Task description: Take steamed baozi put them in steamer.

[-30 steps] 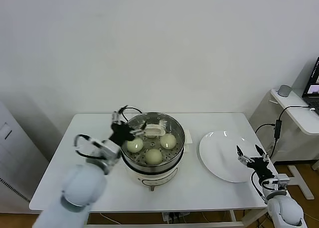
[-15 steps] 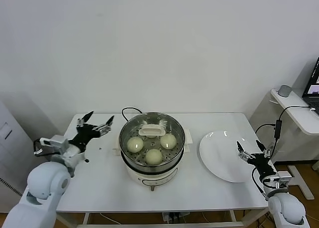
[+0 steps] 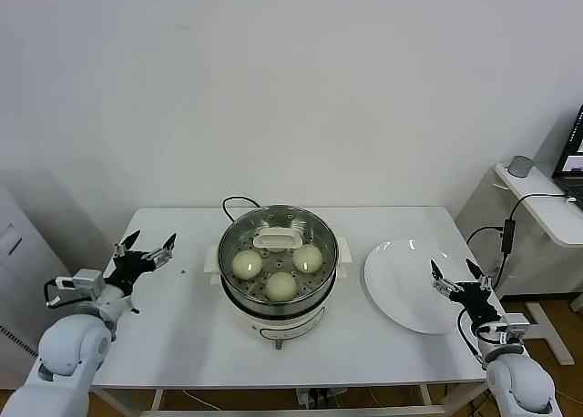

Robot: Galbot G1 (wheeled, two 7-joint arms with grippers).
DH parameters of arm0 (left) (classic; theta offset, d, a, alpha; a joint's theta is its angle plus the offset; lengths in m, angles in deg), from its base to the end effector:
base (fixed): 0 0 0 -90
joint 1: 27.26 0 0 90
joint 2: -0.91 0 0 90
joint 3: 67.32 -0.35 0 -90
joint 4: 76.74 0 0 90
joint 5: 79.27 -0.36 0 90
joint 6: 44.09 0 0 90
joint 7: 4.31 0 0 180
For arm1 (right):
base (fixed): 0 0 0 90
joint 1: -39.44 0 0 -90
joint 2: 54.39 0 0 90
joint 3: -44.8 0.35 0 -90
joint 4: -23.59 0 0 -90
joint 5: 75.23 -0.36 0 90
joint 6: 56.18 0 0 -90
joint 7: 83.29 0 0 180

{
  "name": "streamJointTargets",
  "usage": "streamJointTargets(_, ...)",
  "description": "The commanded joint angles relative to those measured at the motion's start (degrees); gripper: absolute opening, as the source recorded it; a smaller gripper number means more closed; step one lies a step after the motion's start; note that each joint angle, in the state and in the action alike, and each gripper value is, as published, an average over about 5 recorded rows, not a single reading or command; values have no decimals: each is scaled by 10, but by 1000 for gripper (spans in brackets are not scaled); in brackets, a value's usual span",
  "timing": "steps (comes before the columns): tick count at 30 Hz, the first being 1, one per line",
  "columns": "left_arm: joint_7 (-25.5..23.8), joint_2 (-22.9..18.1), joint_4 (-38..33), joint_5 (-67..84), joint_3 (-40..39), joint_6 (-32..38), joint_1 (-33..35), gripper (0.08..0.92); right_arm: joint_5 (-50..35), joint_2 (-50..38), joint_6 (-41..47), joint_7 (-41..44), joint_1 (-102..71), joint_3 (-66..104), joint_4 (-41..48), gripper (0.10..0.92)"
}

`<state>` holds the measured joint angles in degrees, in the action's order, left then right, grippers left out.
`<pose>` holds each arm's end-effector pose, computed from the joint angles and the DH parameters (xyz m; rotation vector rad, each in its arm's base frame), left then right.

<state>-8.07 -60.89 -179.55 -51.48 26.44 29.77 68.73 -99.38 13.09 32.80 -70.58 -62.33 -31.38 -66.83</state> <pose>0.3247 0.1480 -0.2625 -0.1661 -2.9782 -0.0200 0.2835 -0.2125 -0.3532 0.0022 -3.0579 -0.0187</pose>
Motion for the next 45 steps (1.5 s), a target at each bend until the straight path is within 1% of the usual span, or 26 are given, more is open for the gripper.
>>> streamJointTargets(1, -7, -26, 67, -58, 0, 87, 17, 823, 2, 6, 10, -8, -3, -2, -7, 823)
streamJointTargets(5, -6, -41, 69, -61, -4, 91, 26, 823, 3, 8, 12, -8, -7, -3, -9, 823)
streamJointTargets(9, -6, -47, 72, -64, -7, 93, 28, 823, 5, 10, 15, -10, -8, -4, -9, 823)
streamJointTargets(45, -7, -50, 52, -30, -6, 78, 48, 823, 18, 15, 25, 4, -29, 8, -14, 823)
